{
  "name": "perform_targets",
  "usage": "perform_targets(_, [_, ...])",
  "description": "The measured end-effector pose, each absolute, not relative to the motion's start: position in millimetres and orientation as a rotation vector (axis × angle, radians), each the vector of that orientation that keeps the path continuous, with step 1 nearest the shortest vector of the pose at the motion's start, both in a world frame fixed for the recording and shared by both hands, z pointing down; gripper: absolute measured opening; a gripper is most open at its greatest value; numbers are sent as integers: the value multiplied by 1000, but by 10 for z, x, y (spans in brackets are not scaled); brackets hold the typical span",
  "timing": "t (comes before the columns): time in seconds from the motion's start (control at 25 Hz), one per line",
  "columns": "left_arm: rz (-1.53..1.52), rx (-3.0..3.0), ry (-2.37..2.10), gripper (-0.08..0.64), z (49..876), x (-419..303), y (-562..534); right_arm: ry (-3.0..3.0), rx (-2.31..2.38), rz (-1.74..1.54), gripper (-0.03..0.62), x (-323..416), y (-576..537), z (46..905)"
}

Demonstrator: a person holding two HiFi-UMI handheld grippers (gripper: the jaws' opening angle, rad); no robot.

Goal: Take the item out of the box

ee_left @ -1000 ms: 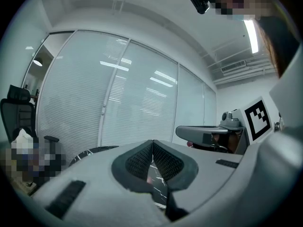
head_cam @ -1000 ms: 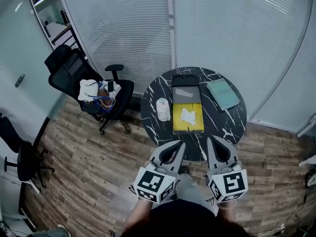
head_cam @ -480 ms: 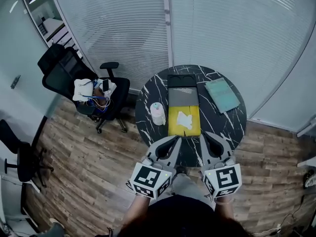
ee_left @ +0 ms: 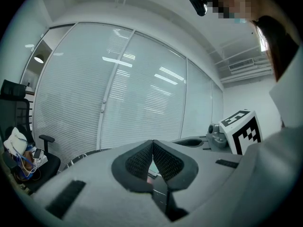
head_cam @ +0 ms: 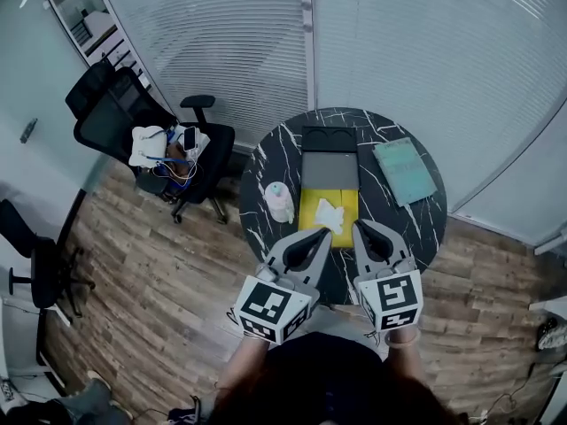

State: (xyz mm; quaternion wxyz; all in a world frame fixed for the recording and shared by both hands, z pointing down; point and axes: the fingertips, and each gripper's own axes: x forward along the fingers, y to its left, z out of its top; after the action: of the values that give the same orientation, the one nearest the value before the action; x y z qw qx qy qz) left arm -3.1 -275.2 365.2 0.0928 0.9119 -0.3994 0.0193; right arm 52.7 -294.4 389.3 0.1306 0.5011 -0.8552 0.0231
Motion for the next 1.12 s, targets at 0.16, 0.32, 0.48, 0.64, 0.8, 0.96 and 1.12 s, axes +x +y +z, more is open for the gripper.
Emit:
perform_targets(0.16, [56,2688,-1224,26,3670,-8,-2936,-2479,1392,75,26,571,-3148,4054])
perform_targets(0.32, [61,2658,-1280,26,3701,-37,-3128,-2466,1334,89,26,587,-3348,4228])
perform_targets(0.48, [68,2630,-1324,26,3740,-66,-3267,-2469,1271,105,26,555,-3501,4362])
perform_targets(0.64, [78,2612,-1362,26,3756,-90,-3384,-2471,1210,104,26,512,-3649,4482])
perform_targets(0.8, [99,2593,-1389,26,3777,-127,-3466,-2465,1139,117,26,442,-3746,4621])
perform_targets(0.96, [118,2576,-1409,26,3803,-168,-3536,-2448,1069,119,26,376,-3811,4810])
perform_targets(1.12, [137,2564,-1421,26,3847,-191,-3597,-2430,1024,131,26,335,-3876,5012])
